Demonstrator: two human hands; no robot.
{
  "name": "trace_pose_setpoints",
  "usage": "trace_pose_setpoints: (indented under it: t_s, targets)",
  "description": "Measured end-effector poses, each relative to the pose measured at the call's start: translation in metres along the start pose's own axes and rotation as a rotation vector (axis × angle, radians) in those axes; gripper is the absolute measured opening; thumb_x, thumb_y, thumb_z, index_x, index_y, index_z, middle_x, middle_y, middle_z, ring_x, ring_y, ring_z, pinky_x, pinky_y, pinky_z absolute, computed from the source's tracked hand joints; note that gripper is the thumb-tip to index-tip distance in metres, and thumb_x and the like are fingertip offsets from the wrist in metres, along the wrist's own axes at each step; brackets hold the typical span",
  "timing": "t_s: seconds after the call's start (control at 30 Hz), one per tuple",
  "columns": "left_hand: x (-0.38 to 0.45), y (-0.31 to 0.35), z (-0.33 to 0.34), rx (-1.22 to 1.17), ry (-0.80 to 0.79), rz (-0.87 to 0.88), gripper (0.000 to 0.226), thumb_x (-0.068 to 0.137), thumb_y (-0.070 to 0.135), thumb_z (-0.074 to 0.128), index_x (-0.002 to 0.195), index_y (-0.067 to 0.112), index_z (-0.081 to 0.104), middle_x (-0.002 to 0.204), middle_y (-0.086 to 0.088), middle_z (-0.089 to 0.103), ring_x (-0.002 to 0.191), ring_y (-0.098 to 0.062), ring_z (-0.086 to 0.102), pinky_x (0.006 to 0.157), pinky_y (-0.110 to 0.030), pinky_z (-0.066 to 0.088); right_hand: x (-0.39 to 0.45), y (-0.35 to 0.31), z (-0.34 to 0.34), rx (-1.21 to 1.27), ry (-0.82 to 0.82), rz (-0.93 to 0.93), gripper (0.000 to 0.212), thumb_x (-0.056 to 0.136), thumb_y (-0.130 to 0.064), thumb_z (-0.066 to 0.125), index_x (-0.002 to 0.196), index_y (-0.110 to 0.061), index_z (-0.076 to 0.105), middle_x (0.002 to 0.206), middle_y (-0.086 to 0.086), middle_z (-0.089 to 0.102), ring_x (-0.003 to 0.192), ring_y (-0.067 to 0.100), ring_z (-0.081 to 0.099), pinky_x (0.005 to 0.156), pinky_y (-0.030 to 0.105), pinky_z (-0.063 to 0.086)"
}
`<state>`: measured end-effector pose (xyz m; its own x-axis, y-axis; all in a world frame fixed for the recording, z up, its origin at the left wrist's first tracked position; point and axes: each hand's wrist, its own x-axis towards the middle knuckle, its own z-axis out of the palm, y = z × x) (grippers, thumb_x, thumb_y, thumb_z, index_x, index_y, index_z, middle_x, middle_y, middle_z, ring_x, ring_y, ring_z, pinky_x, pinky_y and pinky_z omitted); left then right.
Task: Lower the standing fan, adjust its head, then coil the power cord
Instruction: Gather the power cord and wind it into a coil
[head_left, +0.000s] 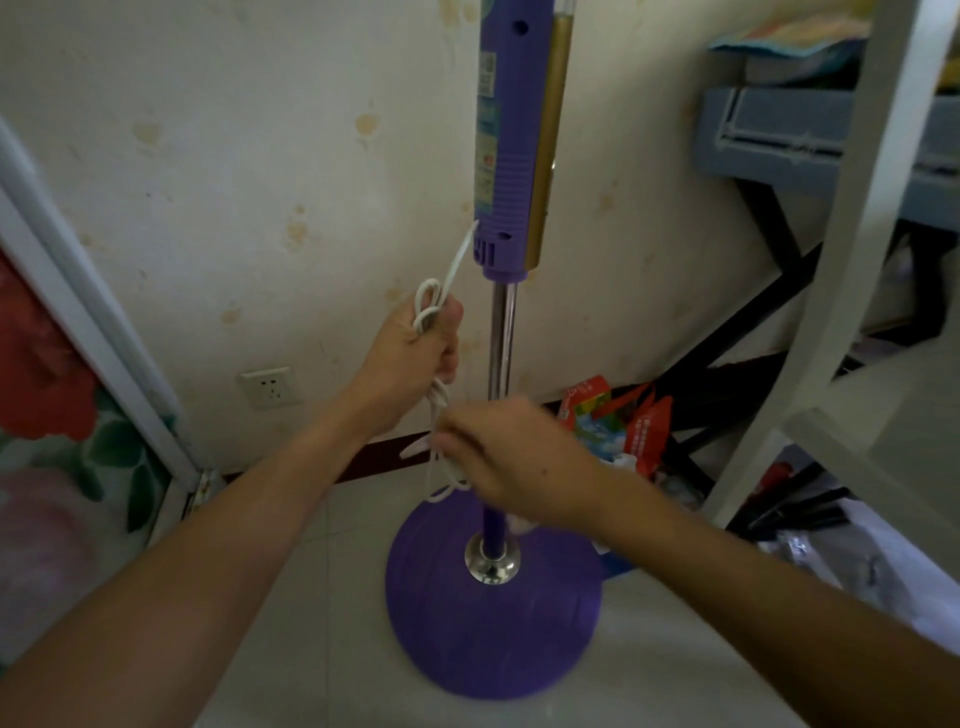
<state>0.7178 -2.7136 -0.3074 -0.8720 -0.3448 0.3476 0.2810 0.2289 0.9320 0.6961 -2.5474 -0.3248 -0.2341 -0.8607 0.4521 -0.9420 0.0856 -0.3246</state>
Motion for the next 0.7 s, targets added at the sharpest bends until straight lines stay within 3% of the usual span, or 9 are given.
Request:
trace_pose_setpoints:
  t_s: [0.13,0.27,0.33,0.4,0.47,0.5,0.6,0.67,0.7]
  targets:
    - [0.006,0.01,-0.02,-0.423,-0.29,-0.245,0.031,0.102,0.032,0.044,0.075,0.019,0.038,0.061,0.004,0.023,0.049,-0.007,0.024,0.044,-0.018,0.031,0.017,0.037,-0.029,-0.042,0.309,-0.051,0.036,0.093,-0.038,0.063,0.082,-0.004,0.068,0.072,0.004,0.064,0.065,0.01,0.052,0.063,0.019,0.038]
    - [0.002,0.015,-0.006,-0.704,-0.277,-0.242,0.027,0.1,0.036,0.035,0.079,0.018,0.036,0.063,0.002,0.015,0.049,-0.007,0.015,0.045,-0.019,0.018,0.033,0.053,0.005,0.108,0.517,0.105,0.023,0.096,-0.017,0.063,0.086,0.002,0.07,0.077,0.011,0.065,0.07,0.015,0.056,0.066,0.027,0.044]
    - [0.0,0.017,0.005,-0.822,-0.17,-0.202,0.031,0.101,0.036,0.032,0.078,0.017,0.037,0.059,0.004,0.018,0.046,-0.005,0.019,0.043,-0.017,0.021,0.018,0.059,0.024,0.324,0.493,0.343,0.02,0.102,-0.012,0.056,0.087,-0.003,0.067,0.075,0.003,0.059,0.067,0.003,0.056,0.065,0.024,0.044]
    - [0.001,0.02,0.014,-0.87,-0.051,-0.169,0.032,0.1,0.036,0.038,0.075,0.016,0.038,0.055,0.005,0.025,0.043,-0.004,0.026,0.04,-0.017,0.027,-0.006,0.052,0.052,0.467,0.219,0.584,0.012,0.103,-0.01,0.054,0.097,-0.014,0.063,0.082,-0.009,0.054,0.068,-0.012,0.054,0.071,0.013,0.046]
    - [0.003,0.018,0.023,-0.785,0.092,-0.147,0.033,0.103,0.032,0.041,0.074,0.017,0.035,0.053,0.006,0.028,0.042,-0.005,0.027,0.039,-0.018,0.03,-0.019,0.037,0.079,0.392,0.002,0.566,0.017,0.107,-0.021,0.046,0.108,-0.011,0.059,0.088,-0.008,0.054,0.074,-0.001,0.052,0.081,0.032,0.049]
    - [0.004,0.016,0.027,-0.724,0.164,-0.131,0.032,0.104,0.029,0.04,0.076,0.016,0.035,0.053,0.005,0.029,0.043,-0.006,0.027,0.039,-0.019,0.03,-0.018,0.026,0.084,0.294,-0.028,0.47,0.022,0.108,-0.023,0.041,0.101,-0.009,0.056,0.08,-0.004,0.054,0.067,0.008,0.049,0.072,0.039,0.044]
    - [0.004,0.007,0.027,-0.291,0.286,-0.042,0.024,0.106,0.026,0.042,0.085,0.013,0.037,0.056,0.002,0.034,0.045,-0.008,0.033,0.043,-0.023,0.035,-0.009,-0.005,0.07,0.049,-0.094,0.229,0.028,0.108,-0.025,0.04,0.093,-0.006,0.051,0.076,0.016,0.063,0.058,0.031,0.051,0.055,0.041,0.036]
    - [0.001,-0.001,0.019,0.024,0.217,0.023,0.023,0.105,0.026,0.044,0.086,0.015,0.041,0.059,0.002,0.039,0.048,-0.008,0.039,0.049,-0.025,0.04,-0.007,-0.014,0.042,-0.086,-0.045,0.055,0.021,0.104,-0.024,0.048,0.088,-0.011,0.052,0.07,0.012,0.061,0.052,0.029,0.048,0.048,0.035,0.036]
    - [0.001,-0.002,0.011,0.061,0.161,0.025,0.025,0.105,0.027,0.045,0.083,0.017,0.041,0.058,0.004,0.041,0.048,-0.009,0.04,0.049,-0.026,0.04,-0.006,-0.017,0.025,-0.161,-0.004,-0.024,0.015,0.098,-0.02,0.055,0.085,-0.015,0.051,0.062,0.004,0.051,0.046,0.02,0.04,0.043,0.028,0.031]
